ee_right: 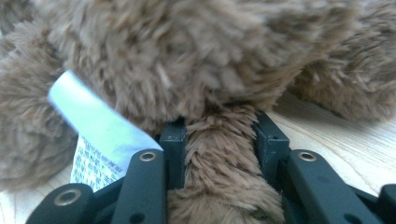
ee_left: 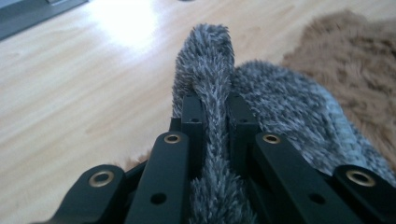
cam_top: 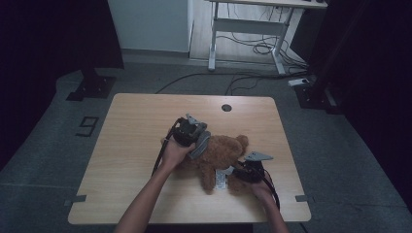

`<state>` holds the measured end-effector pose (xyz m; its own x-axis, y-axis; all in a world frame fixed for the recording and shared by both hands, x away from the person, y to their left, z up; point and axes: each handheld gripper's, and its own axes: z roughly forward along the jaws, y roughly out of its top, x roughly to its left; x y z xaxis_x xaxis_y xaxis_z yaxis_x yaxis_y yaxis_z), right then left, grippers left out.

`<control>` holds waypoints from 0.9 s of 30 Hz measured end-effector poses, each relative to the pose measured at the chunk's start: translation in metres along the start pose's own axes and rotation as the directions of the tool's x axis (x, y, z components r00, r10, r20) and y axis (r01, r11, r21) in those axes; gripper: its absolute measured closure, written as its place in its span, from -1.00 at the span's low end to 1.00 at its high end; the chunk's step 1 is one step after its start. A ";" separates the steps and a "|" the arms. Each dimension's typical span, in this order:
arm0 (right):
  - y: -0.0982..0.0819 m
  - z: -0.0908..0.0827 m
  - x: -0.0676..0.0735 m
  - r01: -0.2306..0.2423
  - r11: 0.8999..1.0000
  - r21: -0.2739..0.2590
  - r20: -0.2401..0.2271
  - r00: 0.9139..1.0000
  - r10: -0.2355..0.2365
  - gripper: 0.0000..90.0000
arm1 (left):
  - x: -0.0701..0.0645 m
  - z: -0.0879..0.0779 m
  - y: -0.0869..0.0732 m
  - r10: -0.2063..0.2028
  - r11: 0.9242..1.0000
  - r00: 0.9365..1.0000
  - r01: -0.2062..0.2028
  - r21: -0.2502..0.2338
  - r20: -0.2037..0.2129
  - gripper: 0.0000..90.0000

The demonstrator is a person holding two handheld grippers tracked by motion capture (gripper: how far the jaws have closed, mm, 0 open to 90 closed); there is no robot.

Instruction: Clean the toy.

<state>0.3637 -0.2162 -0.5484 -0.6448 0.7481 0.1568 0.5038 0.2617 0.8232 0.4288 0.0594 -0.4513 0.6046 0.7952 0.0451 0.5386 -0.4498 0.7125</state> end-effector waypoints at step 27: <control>0.040 -0.056 0.004 -0.148 0.972 -0.182 -0.128 0.984 0.125 -0.57 | -0.038 -0.049 -0.085 0.005 0.969 0.998 0.012 -0.249 0.067 0.82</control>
<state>0.3492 -0.2366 -0.4841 -0.6449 0.6906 0.3274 0.4806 0.0333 0.8763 0.3314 0.0873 -0.4790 0.6453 0.7639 0.0012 0.3830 -0.3250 0.8647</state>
